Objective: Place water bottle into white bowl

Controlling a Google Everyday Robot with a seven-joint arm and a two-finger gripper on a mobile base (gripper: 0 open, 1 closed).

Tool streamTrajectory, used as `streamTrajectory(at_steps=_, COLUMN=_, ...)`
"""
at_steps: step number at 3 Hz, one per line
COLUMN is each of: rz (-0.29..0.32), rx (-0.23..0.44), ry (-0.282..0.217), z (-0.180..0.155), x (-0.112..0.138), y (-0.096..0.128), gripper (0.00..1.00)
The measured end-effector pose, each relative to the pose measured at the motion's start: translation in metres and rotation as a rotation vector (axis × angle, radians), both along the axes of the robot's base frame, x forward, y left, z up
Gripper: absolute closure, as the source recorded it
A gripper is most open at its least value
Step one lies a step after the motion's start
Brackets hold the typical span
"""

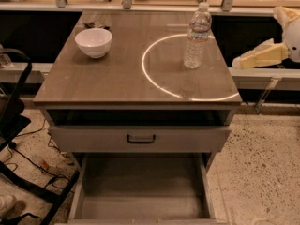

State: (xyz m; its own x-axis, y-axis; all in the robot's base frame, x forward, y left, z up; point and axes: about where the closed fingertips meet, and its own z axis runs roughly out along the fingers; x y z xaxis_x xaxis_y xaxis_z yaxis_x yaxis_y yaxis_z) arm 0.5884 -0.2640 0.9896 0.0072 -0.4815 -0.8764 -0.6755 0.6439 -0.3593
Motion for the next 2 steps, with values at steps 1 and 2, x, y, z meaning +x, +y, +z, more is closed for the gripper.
streamTrajectory(at_steps=1, rz=0.017, rx=0.032, ry=-0.024, z=0.0016, x=0.0066, y=0.0080, gripper=0.00)
streamTrajectory(at_steps=2, rz=0.017, rx=0.030, ry=-0.023, z=0.0016, x=0.0063, y=0.0077, gripper=0.00)
